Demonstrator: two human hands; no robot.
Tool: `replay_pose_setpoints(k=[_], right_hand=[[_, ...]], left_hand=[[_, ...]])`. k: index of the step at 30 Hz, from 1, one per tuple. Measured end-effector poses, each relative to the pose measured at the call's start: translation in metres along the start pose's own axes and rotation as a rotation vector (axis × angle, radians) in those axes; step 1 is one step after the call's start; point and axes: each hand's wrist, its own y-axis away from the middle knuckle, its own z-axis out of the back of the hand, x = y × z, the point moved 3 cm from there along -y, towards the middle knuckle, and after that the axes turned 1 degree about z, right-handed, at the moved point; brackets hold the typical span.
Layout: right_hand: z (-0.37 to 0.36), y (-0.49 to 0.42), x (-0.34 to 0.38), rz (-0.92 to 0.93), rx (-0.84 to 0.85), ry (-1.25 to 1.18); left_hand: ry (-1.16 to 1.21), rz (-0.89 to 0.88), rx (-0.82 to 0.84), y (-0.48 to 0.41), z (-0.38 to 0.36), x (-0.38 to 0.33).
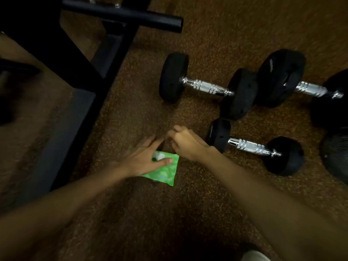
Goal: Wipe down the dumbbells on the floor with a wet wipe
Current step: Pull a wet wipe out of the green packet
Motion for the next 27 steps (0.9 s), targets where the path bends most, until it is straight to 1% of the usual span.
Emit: replay_pose_setpoints(k=[2,4,9,13,16,19,21,27], right_hand=[[-0.01,-0.008,0.002,0.016,-0.028,-0.036],[-0.017,-0.013,0.006,0.027,-0.045,-0.059],[-0.029,-0.011,0.011,0.07,-0.094,-0.198],[-0.037,-0.005,0.025,0.123,-0.054,-0.261],[-0.039,-0.002,0.034,0.147,0.019,-0.237],[-0.045,-0.003,0.037,0.162,0.049,-0.184],[-0.045,-0.003,0.038,0.16,0.038,-0.17],[-0.045,0.0,0.042,0.172,-0.028,-0.106]], left_hand=[[-0.076,-0.031,-0.049,-0.002,0.0,0.0],[-0.079,-0.064,-0.1,-0.007,0.002,0.006],[-0.088,-0.117,-0.085,-0.011,0.014,0.023],[-0.147,-0.16,-0.102,-0.008,0.016,0.034],[-0.213,-0.217,-0.104,-0.003,0.008,0.035],[-0.404,-0.204,0.031,0.003,-0.007,0.038],[-0.419,-0.179,0.078,0.005,-0.013,0.044],[-0.444,-0.228,-0.014,0.004,-0.021,0.051]])
